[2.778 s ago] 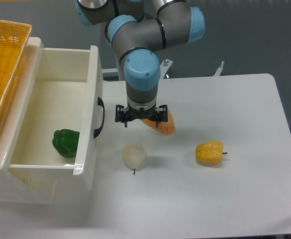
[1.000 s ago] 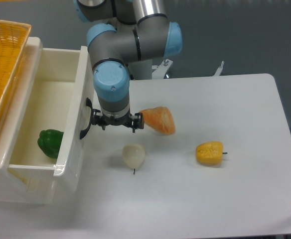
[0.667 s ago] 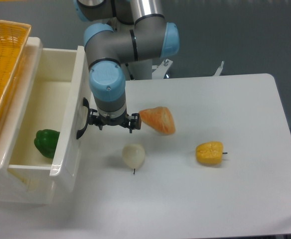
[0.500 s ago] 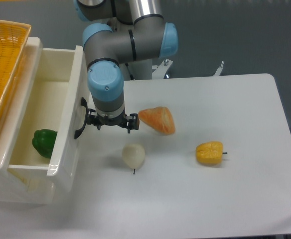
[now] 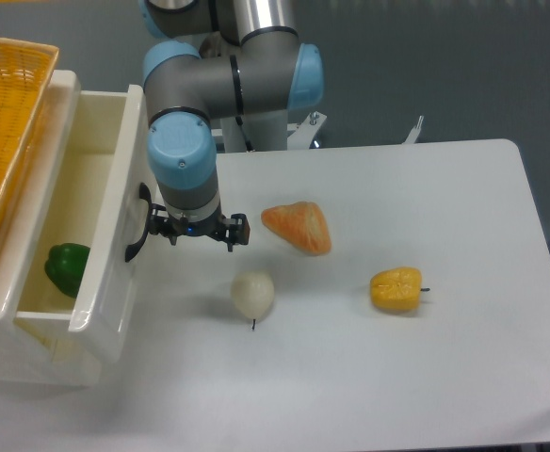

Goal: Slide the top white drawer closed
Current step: 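Push the drawer front with the gripper, sliding the drawer into the cabinet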

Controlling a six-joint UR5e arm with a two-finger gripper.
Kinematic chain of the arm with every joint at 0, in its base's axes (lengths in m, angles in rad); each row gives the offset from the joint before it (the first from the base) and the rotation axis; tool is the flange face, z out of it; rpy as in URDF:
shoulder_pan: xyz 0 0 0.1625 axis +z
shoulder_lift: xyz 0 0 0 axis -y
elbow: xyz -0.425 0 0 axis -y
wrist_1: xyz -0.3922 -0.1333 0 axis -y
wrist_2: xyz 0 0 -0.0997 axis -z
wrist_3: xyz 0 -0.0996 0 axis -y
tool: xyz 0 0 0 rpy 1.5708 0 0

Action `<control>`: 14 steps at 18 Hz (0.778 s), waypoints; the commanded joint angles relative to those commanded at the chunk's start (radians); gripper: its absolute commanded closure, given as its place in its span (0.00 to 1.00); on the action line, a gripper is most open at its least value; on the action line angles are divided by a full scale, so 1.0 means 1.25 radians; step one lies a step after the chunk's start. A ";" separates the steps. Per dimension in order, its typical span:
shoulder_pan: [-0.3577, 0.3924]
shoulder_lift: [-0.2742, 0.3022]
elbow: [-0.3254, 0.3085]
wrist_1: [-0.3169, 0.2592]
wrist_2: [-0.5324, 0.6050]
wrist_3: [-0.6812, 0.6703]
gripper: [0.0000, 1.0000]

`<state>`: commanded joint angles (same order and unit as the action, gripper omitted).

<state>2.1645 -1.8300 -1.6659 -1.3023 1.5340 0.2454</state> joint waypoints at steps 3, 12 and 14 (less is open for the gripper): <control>-0.011 0.001 0.000 0.000 -0.001 -0.001 0.00; -0.044 0.004 0.006 0.000 0.000 -0.035 0.00; -0.049 0.002 0.007 0.000 0.000 -0.044 0.00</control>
<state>2.1031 -1.8270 -1.6567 -1.3023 1.5340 0.1902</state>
